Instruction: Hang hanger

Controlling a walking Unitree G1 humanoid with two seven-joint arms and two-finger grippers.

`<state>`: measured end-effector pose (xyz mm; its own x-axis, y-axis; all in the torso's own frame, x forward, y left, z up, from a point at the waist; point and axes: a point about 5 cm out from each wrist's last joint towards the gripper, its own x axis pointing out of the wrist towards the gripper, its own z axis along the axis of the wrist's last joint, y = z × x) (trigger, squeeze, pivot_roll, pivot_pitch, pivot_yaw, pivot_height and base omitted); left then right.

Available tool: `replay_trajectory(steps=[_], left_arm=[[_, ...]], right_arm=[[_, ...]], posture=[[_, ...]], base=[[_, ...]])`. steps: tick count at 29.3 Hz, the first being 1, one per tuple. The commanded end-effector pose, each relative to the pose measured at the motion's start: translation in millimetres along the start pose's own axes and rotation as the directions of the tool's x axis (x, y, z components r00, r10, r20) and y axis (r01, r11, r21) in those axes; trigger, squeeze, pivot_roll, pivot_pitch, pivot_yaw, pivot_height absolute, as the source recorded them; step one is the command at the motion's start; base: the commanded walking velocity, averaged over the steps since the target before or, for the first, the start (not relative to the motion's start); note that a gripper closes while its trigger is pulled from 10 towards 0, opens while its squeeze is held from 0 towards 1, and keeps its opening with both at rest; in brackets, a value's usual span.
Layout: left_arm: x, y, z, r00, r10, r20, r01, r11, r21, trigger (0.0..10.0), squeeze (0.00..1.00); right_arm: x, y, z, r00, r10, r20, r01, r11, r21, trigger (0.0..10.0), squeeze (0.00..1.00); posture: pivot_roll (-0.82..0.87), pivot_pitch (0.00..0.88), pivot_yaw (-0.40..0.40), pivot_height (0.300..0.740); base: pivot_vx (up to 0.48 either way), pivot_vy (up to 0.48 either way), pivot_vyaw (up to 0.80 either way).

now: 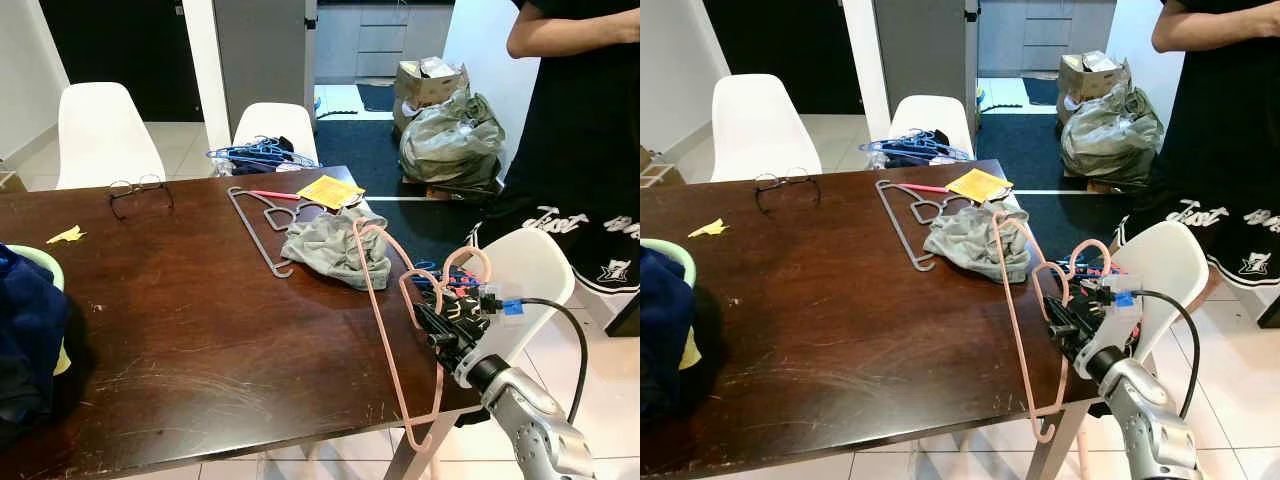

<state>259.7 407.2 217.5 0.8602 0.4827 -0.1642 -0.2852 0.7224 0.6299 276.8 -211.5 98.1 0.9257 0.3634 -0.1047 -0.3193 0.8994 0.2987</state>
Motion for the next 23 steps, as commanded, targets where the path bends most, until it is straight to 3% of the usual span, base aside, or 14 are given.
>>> replay_trajectory(steps=[1, 3, 6, 9, 10, 11, 14, 15, 18, 19, 20, 21, 22, 23], left_arm=[[-5.7, 18.6, 8, 0.999, 0.031, -0.006, -0.031, 0.999, 0.026, 10.0, 1.0], [-13.6, 46.8, 26, 0.988, 0.15, 0.035, -0.152, 0.986, 0.073, 10.0, 1.0], [-15.7, 53.1, 32, 0.982, 0.181, 0.053, -0.185, 0.979, 0.082, 10.0, 1.0], [-22.8, 64.5, 61, 0.954, 0.244, 0.175, -0.256, 0.966, 0.048, 10.0, 1.0], [-22.8, 64.5, 61, 0.954, 0.244, 0.175, -0.256, 0.966, 0.048, 10.0, 1.0], [-27.7, 65.3, 82, 0.933, 0.248, 0.26, -0.257, 0.966, 0.0, 10.0, 1.0], [-31.7, 63.7, 99, 0.912, 0.242, 0.332, -0.236, 0.97, -0.059, 10.0, 1.0], [-32.9, 53.7, 113, 0.894, 0.189, 0.407, -0.158, 0.981, -0.109, 10.0, 1.0], [-33.4, 42.0, 122, 0.877, 0.129, 0.463, -0.078, 0.989, -0.127, 10.0, 1.0], [-32.4, 12.3, 129, 0.849, -0.01, 0.528, 0.067, 0.994, -0.089, 10.0, 0.0], [-34.1, -14.7, 134, 0.813, -0.129, 0.568, 0.188, 0.981, -0.047, 10.0, 0.0], [-34.1, -14.7, 134, 0.813, -0.129, 0.568, 0.188, 0.981, -0.047, 10.0, 0.0], [-36.5, -51.8, 136, 0.764, -0.261, 0.59, 0.318, 0.948, 0.008, 10.0, 0.0], [-36.5, -51.8, 136, 0.764, -0.261, 0.59, 0.318, 0.948, 0.008, 10.0, 0.0]], right_arm=[[-2.1, -1.9, -5, 1.0, -0.015, -0.024, 0.015, 1.0, 0.005, 10.0, 0.0], [-1.9, -2.1, -5, 1.0, -0.016, -0.023, 0.016, 1.0, 0.008, 10.0, 0.0], [-1.7, -2.1, -5, 1.0, -0.017, -0.023, 0.017, 1.0, 0.008, 10.0, 0.0], [-1.3, -2.3, -5, 1.0, -0.017, -0.023, 0.017, 1.0, 0.011, 10.0, 0.0], [-1.3, -2.3, -5, 1.0, -0.017, -0.023, 0.017, 1.0, 0.011, 10.0, 0.0], [-0.9, -2.2, -5, 1.0, -0.017, -0.022, 0.017, 1.0, 0.013, 10.0, 0.0], [-0.7, -2.3, -5, 1.0, -0.017, -0.023, 0.018, 1.0, 0.016, 10.0, 0.0], [-0.3, -2.2, -6, 1.0, -0.018, -0.026, 0.018, 1.0, 0.018, 10.0, 0.0], [-0.1, -2.3, -6, 0.999, -0.019, -0.029, 0.02, 0.999, 0.026, 10.0, 0.0], [0.4, -3.1, -6, 0.999, -0.023, -0.026, 0.024, 0.999, 0.043, 10.0, 0.0], [0.9, -4.2, -6, 0.999, -0.031, -0.021, 0.033, 0.998, 0.062, 10.0, 0.0], [0.9, -4.2, -6, 0.999, -0.031, -0.021, 0.033, 0.998, 0.062, 10.0, 0.0], [1.2, -5.0, -6, 0.999, -0.037, -0.017, 0.038, 0.996, 0.075, 10.0, 0.0], [1.2, -5.0, -6, 0.999, -0.037, -0.017, 0.038, 0.996, 0.075, 10.0, 0.0]], posture=[[-0.02, 0.0, 0.031, 0.731], [-0.02, 0.0, 0.03, 0.731], [-0.02, 0.0, 0.03, 0.731], [-0.02, 0.0, 0.031, 0.731], [-0.02, 0.0, 0.031, 0.731], [-0.03, 0.0, 0.034, 0.731], [-0.02, 0.0, 0.035, 0.731], [-0.02, 0.0, 0.037, 0.731], [-0.02, 0.0, 0.037, 0.731], [-0.02, 0.0, 0.038, 0.731], [-0.02, 0.0, 0.042, 0.731], [-0.02, 0.0, 0.042, 0.731], [-0.03, 0.0, 0.045, 0.731], [-0.03, 0.0, 0.045, 0.731]], base=[[0.0, 0.0, 0.0], [0.0, 0.0, 0.0], [0.0, 0.0, 0.0], [0.0, 0.0, 0.0], [0.0, 0.0, 0.0], [0.0, 0.0, 0.0], [0.0, 0.0, 0.0], [0.0, 0.0, 0.0], [0.0, 0.0, -0.53], [0.0, 0.0, -0.8], [0.0, 0.0, -0.8], [0.0, 0.0, -0.8], [0.0, 0.0, 0.0], [0.0, 0.0, 0.0]])
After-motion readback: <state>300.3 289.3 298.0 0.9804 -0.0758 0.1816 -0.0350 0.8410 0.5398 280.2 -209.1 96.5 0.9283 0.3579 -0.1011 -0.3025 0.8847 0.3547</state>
